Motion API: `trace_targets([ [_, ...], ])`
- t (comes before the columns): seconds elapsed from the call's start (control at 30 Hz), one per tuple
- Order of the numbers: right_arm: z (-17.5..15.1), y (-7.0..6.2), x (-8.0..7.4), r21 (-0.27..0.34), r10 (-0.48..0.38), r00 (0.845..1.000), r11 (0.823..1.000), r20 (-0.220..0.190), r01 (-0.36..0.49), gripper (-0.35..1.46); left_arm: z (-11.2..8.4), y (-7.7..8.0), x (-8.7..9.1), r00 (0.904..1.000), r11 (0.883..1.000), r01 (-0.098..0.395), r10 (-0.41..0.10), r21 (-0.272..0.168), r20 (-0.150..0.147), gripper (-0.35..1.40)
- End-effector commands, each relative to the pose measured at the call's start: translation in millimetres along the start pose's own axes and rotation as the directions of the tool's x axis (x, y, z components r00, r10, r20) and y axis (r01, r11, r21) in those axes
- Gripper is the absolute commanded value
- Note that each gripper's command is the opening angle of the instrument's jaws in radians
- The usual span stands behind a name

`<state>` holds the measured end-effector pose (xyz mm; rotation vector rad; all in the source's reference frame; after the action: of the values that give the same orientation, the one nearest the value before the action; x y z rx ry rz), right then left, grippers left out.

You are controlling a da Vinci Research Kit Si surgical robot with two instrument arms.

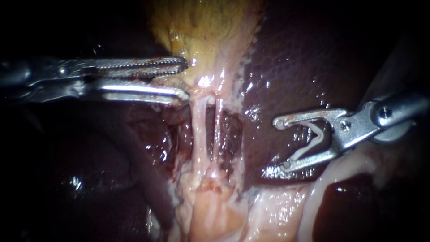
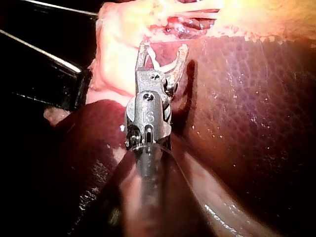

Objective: Grabbing gallbladder

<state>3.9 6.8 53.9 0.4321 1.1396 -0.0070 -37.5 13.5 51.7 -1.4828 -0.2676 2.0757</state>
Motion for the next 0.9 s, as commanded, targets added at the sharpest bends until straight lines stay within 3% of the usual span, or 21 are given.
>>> trace_targets([
  [0.03, 0.0, 0.0, 0.0, 0.000, 0.000, 1.000, 1.000, 0.000, 0.000, 0.46, 0.0, 0.0, 0.0, 1.0000, 1.000, 0.000, 0.000, 0.000, 0.000, 0.31],
  [0.43, 0.0, 0.0, 0.0, 0.000, 0.000, 1.000, 1.000, 0.000, 0.000, 0.46, 0.0, -0.8, -0.5, 1.0000, 1.000, -0.001, 0.001, -0.003, 0.002, 0.32],
  [0.9, 0.0, 0.0, 0.0, 0.000, 0.000, 1.000, 1.000, 0.000, 0.000, 0.47, 0.9, -3.7, -4.5, 0.9993, 1.000, -0.017, 0.017, 0.007, 0.033, 0.36],
])
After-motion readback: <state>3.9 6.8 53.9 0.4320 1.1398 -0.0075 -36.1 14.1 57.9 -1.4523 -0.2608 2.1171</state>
